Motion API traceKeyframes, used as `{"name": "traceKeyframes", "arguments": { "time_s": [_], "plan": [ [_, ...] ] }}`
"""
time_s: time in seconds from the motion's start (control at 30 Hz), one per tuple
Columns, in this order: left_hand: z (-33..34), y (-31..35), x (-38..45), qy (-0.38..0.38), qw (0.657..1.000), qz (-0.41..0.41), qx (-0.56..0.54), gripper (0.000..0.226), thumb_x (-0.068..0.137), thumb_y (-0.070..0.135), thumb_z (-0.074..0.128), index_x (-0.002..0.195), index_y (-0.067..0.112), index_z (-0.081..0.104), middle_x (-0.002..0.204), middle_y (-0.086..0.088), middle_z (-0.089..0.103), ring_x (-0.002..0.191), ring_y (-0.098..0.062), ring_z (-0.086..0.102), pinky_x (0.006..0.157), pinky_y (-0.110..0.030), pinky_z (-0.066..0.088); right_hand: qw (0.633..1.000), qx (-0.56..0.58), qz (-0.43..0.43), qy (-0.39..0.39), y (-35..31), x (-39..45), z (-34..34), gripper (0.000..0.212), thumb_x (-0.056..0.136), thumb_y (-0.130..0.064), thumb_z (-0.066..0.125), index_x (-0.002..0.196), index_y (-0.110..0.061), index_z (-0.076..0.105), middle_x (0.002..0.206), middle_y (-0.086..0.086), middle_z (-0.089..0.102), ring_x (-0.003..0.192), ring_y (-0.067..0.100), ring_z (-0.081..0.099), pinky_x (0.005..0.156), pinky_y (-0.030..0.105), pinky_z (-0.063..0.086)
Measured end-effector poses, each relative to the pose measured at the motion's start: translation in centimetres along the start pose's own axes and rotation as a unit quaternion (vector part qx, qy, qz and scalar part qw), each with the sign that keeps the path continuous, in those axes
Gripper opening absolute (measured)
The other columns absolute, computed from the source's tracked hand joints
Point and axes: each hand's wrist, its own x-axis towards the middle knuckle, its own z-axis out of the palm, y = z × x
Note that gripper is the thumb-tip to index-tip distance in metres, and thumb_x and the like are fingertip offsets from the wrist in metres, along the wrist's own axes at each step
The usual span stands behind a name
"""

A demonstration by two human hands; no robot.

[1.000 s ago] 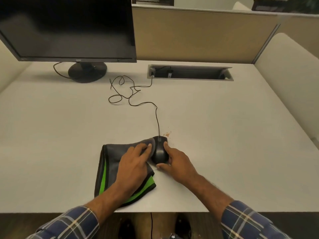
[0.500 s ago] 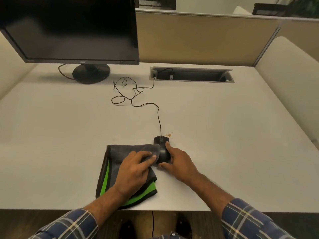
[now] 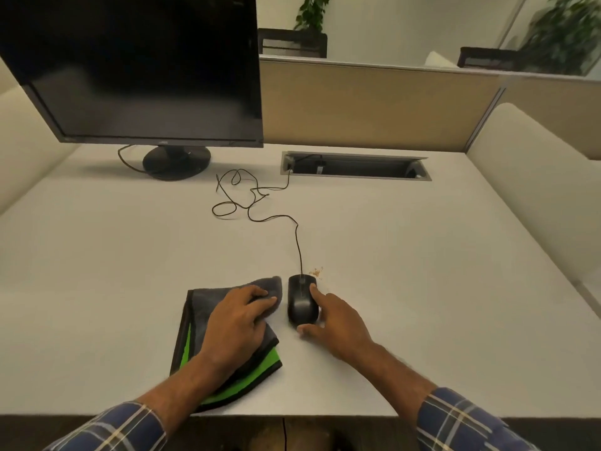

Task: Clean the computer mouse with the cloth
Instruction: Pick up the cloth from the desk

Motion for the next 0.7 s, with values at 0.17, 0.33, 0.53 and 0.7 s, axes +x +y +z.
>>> {"name": "traceKeyframes", "arguments": {
  "time_s": [0.17,0.33,0.53,0.7],
  "plan": [
    [-2.0,0.5,2.3,0.084,0.993,-0.065,-0.057,0.045,0.069,0.011,0.061,0.114,0.018,0.069,0.114,0.004,0.061,0.102,-0.016,0.057,0.087,-0.025,0.046,0.994,0.077,-0.012,0.073,-1.3,-1.1,-0.5,0.095,0.074,-0.08,0.049,0.151,-0.042,0.007,0.131,-0.009,0.051,0.108,0.011,0.053,0.088,0.026,0.046],
    [-4.3,1.7,4.7,0.133,0.977,-0.124,-0.108,0.051,0.07,0.017,0.062,0.12,0.028,0.059,0.115,0.011,0.051,0.099,-0.004,0.051,0.08,-0.018,0.043,0.967,0.223,-0.029,0.123,-4.8,-1.3,-2.6,0.081,0.074,-0.078,0.052,0.14,-0.033,0.042,0.122,-0.01,0.058,0.107,0.006,0.054,0.092,0.024,0.045],
    [-5.6,3.1,7.3,0.196,0.925,-0.236,-0.224,0.057,0.073,0.009,0.073,0.123,0.026,0.054,0.115,0.009,0.054,0.099,-0.01,0.055,0.077,-0.014,0.044,0.872,0.48,-0.09,-0.027,-8.7,-2.3,-5.6,0.079,0.066,-0.069,0.068,0.131,-0.026,0.051,0.12,-0.001,0.064,0.112,0.016,0.061,0.094,0.029,0.051],
    [-6.5,4.3,9.6,0.235,0.801,-0.396,-0.382,0.057,0.081,0.016,0.073,0.125,0.032,0.04,0.123,-0.003,0.051,0.102,-0.019,0.062,0.076,-0.034,0.059,0.916,0.381,-0.127,-0.026,-11.1,-2.7,-5.9,0.085,0.065,-0.05,0.083,0.138,-0.035,0.041,0.13,-0.014,0.059,0.118,0.005,0.056,0.098,0.029,0.05]
  ]
}}
